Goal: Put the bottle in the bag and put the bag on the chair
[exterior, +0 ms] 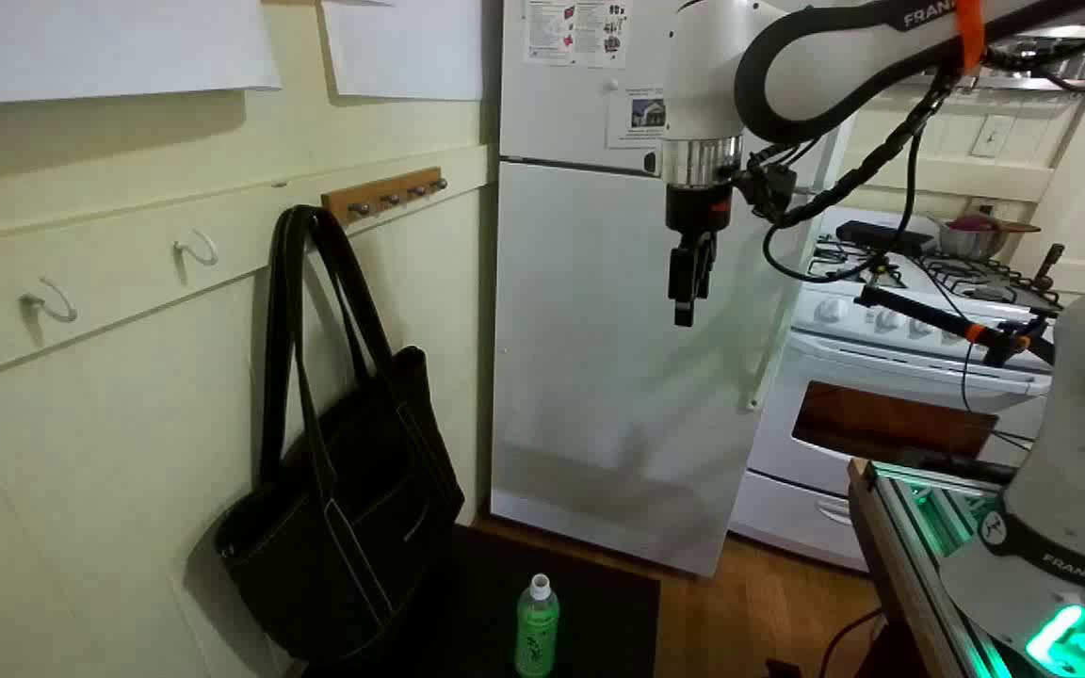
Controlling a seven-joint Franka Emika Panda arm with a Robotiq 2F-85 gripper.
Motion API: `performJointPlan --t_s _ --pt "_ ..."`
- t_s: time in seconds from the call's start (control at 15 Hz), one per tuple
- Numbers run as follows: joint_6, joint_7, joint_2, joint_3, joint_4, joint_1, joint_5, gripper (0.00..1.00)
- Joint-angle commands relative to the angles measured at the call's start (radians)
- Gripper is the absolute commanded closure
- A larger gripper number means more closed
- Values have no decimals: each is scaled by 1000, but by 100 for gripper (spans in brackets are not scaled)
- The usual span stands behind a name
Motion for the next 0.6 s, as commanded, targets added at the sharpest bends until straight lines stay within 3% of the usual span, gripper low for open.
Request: performJointPlan --t_s 0.0,0.53 --pt "-2 2 0 -9 2 10 -2 0" --pt "25 -4 43 1 -1 20 -11 0"
